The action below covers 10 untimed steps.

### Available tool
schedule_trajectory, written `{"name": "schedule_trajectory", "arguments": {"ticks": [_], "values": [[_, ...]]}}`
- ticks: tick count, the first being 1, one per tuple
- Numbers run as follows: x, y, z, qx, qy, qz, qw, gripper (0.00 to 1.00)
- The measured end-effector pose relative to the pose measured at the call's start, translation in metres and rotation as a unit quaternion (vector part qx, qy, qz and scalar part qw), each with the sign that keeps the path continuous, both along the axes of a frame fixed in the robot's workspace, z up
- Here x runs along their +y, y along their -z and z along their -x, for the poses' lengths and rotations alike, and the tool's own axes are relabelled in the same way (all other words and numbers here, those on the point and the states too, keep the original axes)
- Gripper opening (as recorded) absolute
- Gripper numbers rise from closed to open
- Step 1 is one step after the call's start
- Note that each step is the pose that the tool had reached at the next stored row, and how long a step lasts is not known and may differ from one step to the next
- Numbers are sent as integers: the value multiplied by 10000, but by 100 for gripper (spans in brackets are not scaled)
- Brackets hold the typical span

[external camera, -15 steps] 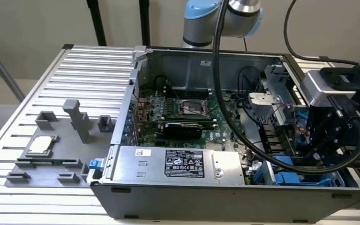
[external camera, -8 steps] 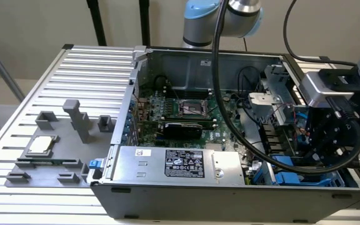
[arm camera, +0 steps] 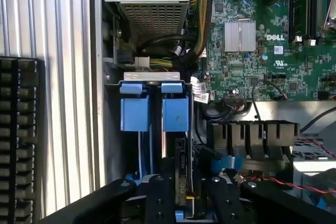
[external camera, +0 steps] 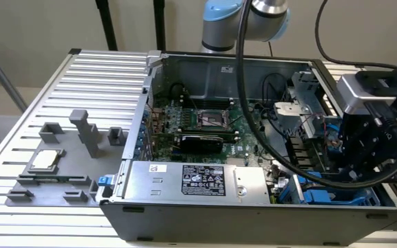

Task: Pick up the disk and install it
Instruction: 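Insert the second disk wire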

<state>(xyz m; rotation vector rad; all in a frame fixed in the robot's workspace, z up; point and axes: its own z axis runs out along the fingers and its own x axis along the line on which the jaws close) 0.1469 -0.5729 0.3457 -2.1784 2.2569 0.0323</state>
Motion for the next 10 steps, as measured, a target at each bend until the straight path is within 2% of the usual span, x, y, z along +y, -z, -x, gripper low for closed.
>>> {"name": "schedule_trajectory", "arguments": {"ticks": [4,10], "values": [[0,-170,0,0,0,3,10000,100],[0,-174,1,-2,-1,-3,10000,100]]}}
